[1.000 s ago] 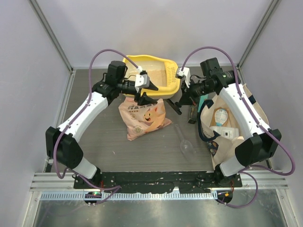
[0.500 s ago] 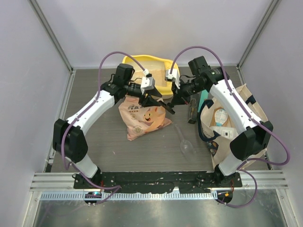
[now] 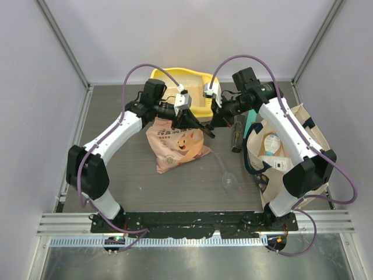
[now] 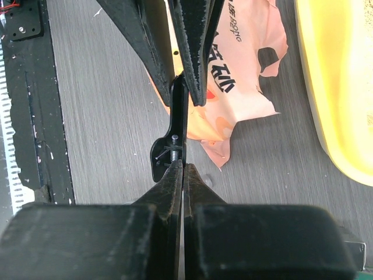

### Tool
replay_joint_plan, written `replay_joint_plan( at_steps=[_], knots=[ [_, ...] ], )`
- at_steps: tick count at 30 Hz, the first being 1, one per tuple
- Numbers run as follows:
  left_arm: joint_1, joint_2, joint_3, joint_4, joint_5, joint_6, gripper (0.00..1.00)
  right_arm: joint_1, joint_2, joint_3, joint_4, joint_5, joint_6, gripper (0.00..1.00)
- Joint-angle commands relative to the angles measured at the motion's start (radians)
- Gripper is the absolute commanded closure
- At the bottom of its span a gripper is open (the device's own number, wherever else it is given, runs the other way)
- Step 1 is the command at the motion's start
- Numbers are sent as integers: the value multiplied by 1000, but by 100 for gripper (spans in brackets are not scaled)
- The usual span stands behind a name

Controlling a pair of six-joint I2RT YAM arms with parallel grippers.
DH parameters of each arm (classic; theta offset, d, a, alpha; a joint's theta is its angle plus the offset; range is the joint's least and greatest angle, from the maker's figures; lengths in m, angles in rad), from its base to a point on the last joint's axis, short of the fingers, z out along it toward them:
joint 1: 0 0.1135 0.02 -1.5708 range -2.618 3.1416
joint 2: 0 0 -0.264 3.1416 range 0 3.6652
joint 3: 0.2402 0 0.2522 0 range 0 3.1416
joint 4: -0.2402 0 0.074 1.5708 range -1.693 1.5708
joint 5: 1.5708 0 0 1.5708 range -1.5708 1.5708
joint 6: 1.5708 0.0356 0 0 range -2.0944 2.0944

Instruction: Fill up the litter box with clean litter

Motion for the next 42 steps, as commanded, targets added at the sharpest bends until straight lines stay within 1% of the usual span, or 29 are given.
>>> replay_joint_plan(
  at_steps=[1,2,3,4,5,6,7,8,9,10,11,12,13,14,15,16,17,21,24,29,31,42],
  knots=[
    [-4,11,30,24,33,-21,86,5,-17,21,40,-20,15,98],
    [-4,19,33,21,35,-22,95,3,-18,18,43,-17,17,98],
    [-4,19,36,20,35,-25,100,3,-20,10,71,3,66,93],
    [-4,22,39,14,35,-30,100,-1,-24,6,99,17,105,82],
    [-4,24,39,9,33,-34,100,-11,-28,3,122,24,144,63],
    [-2,24,39,7,35,-40,100,-38,-34,-2,163,17,175,55],
    [3,24,36,10,36,-60,100,-54,-53,-10,190,6,243,48],
    [4,21,33,20,39,-83,100,-70,-69,-20,219,-11,270,38],
    [9,16,27,41,48,-112,100,-104,-81,-52,274,-38,294,30],
    [19,14,7,105,54,-152,100,-115,-112,-74,308,-46,374,23],
    [24,8,-7,162,59,-268,100,-127,-121,-91,326,-69,383,18],
    [35,2,-37,231,79,-363,100,-133,-130,-117,329,-98,384,18],
    [38,-1,-53,370,88,-445,100,-136,-139,-129,328,-132,365,18],
    [39,-1,-65,451,96,-578,100,-138,-156,-157,314,-149,342,18],
    [42,1,-80,502,102,-634,100,-137,-164,-171,316,-155,331,18],
    [41,4,-83,562,113,-663,100,-137,-169,-186,319,-158,327,18],
    [42,8,-85,579,116,-709,100,-137,-172,-195,322,-161,316,19],
    [41,25,-102,645,127,-786,100,-138,-150,-188,333,-196,321,21],
    [42,31,-106,716,133,-823,100,-136,-135,-185,355,-193,336,22],
    [42,47,-94,708,142,-826,100,-133,-117,-177,423,-213,382,25],
    [41,54,-90,710,145,-832,100,-133,-103,-163,422,-219,387,29],
    [41,83,-65,724,153,-861,100,-127,-92,-165,417,-236,391,43]
  ],
)
